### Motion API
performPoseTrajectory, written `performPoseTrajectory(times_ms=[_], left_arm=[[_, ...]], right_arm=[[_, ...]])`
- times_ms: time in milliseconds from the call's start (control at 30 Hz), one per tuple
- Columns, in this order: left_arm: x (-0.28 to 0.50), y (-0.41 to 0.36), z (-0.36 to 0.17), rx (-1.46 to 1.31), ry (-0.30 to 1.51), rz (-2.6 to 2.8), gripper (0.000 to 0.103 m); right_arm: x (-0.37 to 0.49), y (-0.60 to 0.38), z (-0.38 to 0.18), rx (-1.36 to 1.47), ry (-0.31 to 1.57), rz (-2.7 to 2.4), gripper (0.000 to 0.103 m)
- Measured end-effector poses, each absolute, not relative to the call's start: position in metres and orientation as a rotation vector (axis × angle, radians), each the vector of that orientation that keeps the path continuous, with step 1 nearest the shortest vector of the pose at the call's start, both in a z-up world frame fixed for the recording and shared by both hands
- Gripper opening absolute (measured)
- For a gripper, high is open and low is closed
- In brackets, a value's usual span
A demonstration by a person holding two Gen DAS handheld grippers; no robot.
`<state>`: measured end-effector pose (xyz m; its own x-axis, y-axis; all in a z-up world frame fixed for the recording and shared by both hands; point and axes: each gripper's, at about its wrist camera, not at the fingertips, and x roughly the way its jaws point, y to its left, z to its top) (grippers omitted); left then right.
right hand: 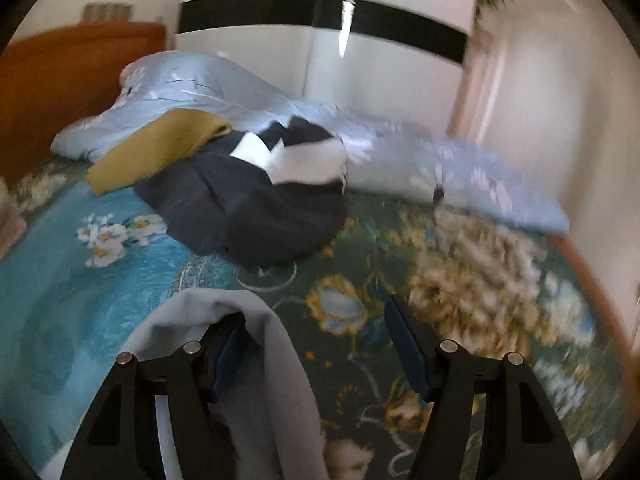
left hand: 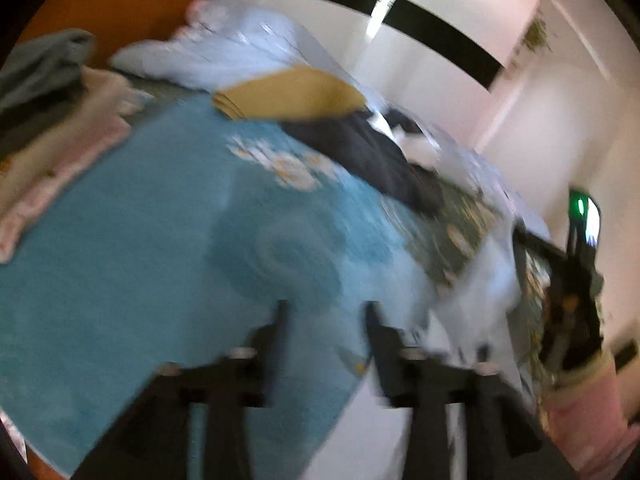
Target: Fold clothes
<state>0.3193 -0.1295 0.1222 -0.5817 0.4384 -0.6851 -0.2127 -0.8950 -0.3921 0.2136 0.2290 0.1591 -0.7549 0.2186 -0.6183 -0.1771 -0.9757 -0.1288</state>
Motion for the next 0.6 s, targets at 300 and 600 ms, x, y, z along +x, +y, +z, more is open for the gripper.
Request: performPoseTrajectory(times_ms=[300, 600], left_arm=[[0.314, -0.053, 0.093, -1.273, -0.119, 2.310, 0.060], [0.319, -0.016, 0.074, -1.295, 0.106, 2.335, 0.021]], right_arm=[[0.224, 0.245, 0.156, -1.012, -0.042, 2.755, 0.068], [0.230, 0.249, 0.156, -1.002, -0.050, 2.772, 0.068]])
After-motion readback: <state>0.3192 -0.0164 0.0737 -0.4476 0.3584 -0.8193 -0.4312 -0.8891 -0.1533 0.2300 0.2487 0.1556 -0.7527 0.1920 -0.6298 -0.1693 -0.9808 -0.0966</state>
